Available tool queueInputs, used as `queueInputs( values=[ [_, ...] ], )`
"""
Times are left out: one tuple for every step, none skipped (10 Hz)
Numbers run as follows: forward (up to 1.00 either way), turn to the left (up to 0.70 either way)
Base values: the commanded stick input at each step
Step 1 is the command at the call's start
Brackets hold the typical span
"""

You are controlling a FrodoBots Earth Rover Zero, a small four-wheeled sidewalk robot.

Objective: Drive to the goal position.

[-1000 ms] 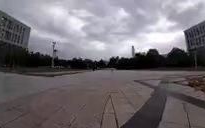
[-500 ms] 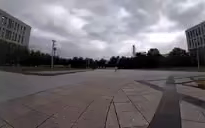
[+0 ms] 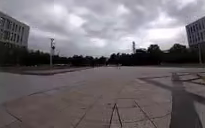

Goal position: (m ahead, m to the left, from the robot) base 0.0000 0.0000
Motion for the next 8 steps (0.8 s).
queueInputs(
  values=[
    [0.7,0.0],
    [0.7,0.0],
    [0.7,-0.03],
    [0.7,-0.1],
    [0.7,-0.17],
    [0.7,-0.23],
    [0.7,-0.3],
    [0.7,-0.26]
  ],
)
